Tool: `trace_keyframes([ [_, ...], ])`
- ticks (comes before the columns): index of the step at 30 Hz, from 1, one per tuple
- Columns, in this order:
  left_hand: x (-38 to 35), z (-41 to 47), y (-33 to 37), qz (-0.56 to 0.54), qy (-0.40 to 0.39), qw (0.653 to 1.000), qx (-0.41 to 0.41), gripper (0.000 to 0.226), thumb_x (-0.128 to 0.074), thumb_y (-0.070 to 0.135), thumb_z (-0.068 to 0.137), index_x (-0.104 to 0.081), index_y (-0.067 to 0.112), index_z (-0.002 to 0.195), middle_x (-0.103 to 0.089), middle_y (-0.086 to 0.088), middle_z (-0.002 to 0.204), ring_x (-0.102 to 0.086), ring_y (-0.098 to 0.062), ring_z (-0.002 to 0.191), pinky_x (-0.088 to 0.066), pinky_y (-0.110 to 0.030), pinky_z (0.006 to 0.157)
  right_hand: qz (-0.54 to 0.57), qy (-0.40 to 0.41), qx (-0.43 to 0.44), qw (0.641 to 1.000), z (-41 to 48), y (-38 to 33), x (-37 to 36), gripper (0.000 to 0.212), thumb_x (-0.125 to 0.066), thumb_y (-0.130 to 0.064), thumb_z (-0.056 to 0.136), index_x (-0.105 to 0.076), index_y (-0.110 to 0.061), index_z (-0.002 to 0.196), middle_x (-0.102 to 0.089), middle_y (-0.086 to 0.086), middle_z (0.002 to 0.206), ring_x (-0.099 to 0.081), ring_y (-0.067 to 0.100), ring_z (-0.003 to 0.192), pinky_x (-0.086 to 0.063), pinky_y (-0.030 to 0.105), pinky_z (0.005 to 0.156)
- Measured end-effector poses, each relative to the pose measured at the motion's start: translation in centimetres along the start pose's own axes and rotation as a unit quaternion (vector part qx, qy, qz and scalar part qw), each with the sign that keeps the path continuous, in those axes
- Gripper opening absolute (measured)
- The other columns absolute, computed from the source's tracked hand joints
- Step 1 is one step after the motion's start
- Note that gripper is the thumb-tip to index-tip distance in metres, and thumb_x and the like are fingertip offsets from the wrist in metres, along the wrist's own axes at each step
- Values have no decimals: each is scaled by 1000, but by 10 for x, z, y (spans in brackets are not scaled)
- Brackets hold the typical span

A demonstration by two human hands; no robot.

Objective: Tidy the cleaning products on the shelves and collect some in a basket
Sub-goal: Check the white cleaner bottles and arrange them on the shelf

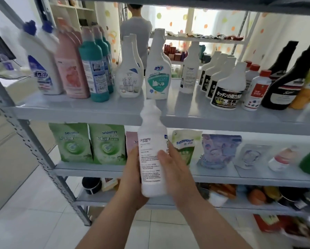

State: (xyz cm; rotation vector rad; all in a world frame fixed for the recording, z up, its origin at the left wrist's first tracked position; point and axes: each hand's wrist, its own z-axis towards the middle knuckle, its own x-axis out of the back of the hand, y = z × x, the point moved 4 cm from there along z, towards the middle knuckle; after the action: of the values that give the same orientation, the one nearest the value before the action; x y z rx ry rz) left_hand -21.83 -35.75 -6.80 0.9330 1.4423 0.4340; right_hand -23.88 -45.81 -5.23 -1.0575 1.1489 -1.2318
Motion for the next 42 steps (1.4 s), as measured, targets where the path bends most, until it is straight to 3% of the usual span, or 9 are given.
trace_keyframes([
  [3, 15, -11, -3, -43, -4, 998, 46, 46, -47, 45, 101, -74, 15, 123, -73, -17, 120, -73, -33, 108, -60, -43, 79, -134, -2, -13, 991, 0, 1, -7, 36, -40, -50, 92, -62, -54, 121, -66, -18, 119, -61, 3, 112, -49, 29, 97],
  [6, 22, -22, -4, 0, -9, 998, 62, 46, -36, 37, 106, -76, 19, 120, -73, -15, 123, -72, -29, 111, -61, -43, 83, -66, 44, -82, 993, -1, 8, -9, 52, -38, -54, 87, -55, -53, 137, -60, -13, 143, -57, 7, 130, -43, 38, 115],
  [11, 29, -44, 11, 229, -40, 972, -36, 40, -46, 40, 97, -61, 63, 125, -71, 18, 125, -68, -7, 115, -60, -36, 90, 170, 76, -211, 960, -8, 24, -17, 71, -80, -54, 73, -67, -16, 131, -75, 18, 118, -73, 39, 105, -57, 56, 95],
  [18, 43, -36, 11, 128, 74, 989, -25, 24, -70, 17, 94, -64, 27, 114, -72, 9, 94, -71, -17, 85, -57, -33, 62, 368, 125, -285, 876, -3, 28, -16, 51, -66, -57, 90, -75, -12, 112, -74, 16, 97, -73, 34, 80, -63, 46, 74],
  [25, 39, -34, -3, 94, 74, 984, 133, 43, -62, 42, 99, -62, 8, 125, -76, -13, 100, -71, -22, 72, -55, -33, 57, 375, 127, -371, 840, 0, 45, -23, 50, -65, -57, 92, -75, -9, 103, -72, 17, 80, -72, 33, 62, -62, 43, 57],
  [30, 40, -30, -14, 74, -30, 971, 227, 54, -48, 56, 100, -63, 14, 131, -75, -22, 110, -75, -37, 82, -55, -30, 50, 329, 127, -284, 891, 18, 53, -12, 47, -60, -57, 96, -72, -11, 100, -73, 14, 75, -73, 29, 61, -60, 37, 54],
  [33, 44, -21, -22, 68, -45, 973, 218, 55, -67, 43, 90, -58, 10, 133, -72, -25, 117, -74, -44, 99, -59, -31, 53, 244, 93, -216, 941, 25, 49, -1, 43, -63, -54, 93, -71, -13, 106, -77, 11, 85, -76, 24, 72, -61, 35, 59],
  [38, 57, 3, -24, 330, 2, 944, 6, 73, -89, 32, 61, -52, 41, 124, -74, 3, 113, -76, -21, 94, -65, -41, 75, -29, -35, -62, 997, 30, 34, 18, 55, -81, -46, 71, -61, -54, 122, -73, -9, 119, -72, 15, 108, -62, 34, 84],
  [42, 60, 29, -21, 490, 56, 859, -135, 77, -89, 30, 61, -58, 22, 130, -64, -4, 123, -65, -19, 112, -58, -42, 92, -147, -84, 38, 985, 23, 35, 27, 78, -91, -32, 70, -48, -64, 127, -61, -25, 130, -58, 3, 124, -55, 26, 98],
])
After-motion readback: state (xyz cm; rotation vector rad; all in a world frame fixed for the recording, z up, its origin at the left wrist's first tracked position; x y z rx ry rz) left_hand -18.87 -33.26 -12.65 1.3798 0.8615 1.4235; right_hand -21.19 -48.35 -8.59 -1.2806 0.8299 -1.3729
